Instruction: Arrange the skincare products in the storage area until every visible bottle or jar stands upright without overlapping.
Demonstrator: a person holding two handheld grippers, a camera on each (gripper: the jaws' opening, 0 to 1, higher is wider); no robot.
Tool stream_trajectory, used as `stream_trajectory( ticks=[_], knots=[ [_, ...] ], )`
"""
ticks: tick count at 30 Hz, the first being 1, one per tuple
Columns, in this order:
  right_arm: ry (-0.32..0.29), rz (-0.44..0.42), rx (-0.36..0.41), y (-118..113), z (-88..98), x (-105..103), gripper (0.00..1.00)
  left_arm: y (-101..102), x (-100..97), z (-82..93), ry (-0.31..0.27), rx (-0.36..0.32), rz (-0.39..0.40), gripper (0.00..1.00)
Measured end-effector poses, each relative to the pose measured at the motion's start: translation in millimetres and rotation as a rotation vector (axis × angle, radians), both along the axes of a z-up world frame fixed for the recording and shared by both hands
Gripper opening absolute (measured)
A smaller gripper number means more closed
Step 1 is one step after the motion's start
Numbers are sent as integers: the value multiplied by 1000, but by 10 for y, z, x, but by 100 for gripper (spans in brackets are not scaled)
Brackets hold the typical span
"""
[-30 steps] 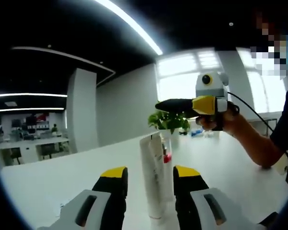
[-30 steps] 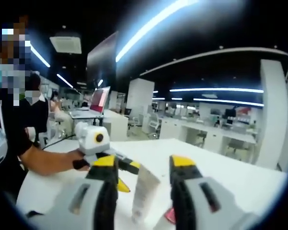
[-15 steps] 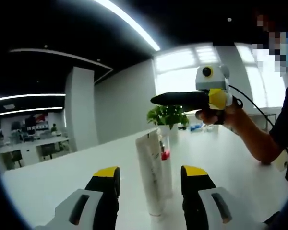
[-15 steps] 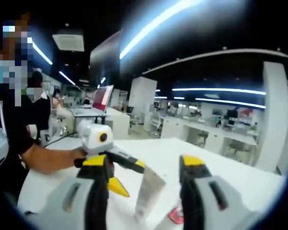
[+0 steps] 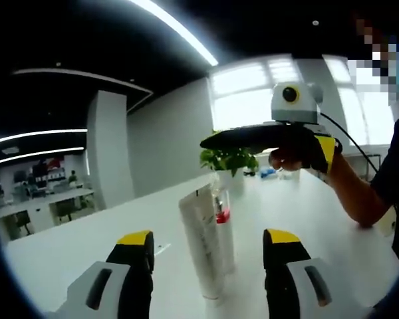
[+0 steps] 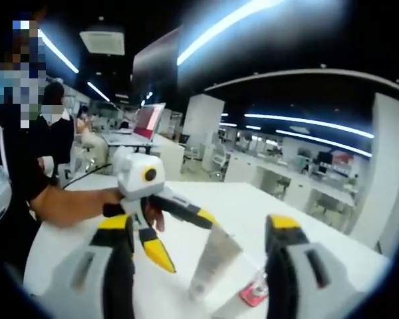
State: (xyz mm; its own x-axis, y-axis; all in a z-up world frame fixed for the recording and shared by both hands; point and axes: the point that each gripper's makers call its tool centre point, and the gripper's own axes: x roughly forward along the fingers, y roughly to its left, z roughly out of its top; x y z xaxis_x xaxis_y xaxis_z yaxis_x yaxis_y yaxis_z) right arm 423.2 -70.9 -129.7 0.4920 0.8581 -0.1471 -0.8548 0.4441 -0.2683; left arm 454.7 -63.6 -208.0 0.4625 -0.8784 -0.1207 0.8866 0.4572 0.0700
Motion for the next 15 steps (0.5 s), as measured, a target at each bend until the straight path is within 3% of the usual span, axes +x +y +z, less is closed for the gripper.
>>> stream_trajectory(
  ticks=[9, 13, 15],
  knots=[
    [-2, 51, -43, 105, -70, -115, 100, -3, -11, 30, 9, -8, 2, 85],
    [-9, 70, -48, 130, -60, -163, 100, -18, -13, 38, 15, -15, 4, 99],
    [-11, 73, -50, 133, -59, -173, 100, -36, -28, 43, 12, -15, -2, 99]
  ],
)
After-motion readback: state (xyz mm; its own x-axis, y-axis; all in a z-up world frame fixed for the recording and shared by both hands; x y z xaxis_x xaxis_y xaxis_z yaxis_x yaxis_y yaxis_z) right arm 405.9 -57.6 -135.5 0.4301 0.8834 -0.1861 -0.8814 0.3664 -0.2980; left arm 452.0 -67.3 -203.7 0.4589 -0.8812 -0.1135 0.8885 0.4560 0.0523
